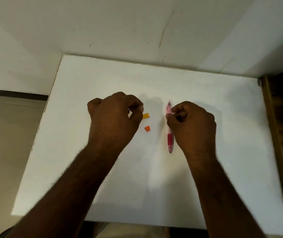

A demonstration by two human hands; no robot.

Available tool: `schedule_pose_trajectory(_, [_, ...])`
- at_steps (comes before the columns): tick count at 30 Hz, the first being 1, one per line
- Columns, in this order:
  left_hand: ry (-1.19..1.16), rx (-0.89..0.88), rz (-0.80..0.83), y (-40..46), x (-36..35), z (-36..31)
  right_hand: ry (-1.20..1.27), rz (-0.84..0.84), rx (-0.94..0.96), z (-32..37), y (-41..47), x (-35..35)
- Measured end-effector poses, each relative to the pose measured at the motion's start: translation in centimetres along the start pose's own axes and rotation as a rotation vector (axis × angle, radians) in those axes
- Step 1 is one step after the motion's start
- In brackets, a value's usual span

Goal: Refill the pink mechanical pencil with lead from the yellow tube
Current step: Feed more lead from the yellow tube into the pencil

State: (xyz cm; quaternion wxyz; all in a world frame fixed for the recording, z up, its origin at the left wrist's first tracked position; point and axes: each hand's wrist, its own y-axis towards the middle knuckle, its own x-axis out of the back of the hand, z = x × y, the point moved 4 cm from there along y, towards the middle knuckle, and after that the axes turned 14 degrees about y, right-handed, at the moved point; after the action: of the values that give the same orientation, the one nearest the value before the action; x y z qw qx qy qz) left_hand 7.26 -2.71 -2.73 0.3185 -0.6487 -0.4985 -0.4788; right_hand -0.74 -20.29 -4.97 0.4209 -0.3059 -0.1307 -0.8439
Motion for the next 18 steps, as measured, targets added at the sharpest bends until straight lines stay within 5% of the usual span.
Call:
schedule_pose_trajectory(9, [0.076,0.07,0.039,0.1,-1.0,0.9,-0.058,0.018,0.166,1.6,-0.6,0.0])
schedule_pose_trajectory(14, [0.093,0.086,0.041,0.1,-1.4,1.2,-0.216,0.256,0.246,3.2,-2.2,-2.2])
schedule_pose_trajectory(18, [0.086,0.063,0.058,0.1,-1.8,1.2,-0.323,0.262,0.263,3.0,-2.4,-3.1])
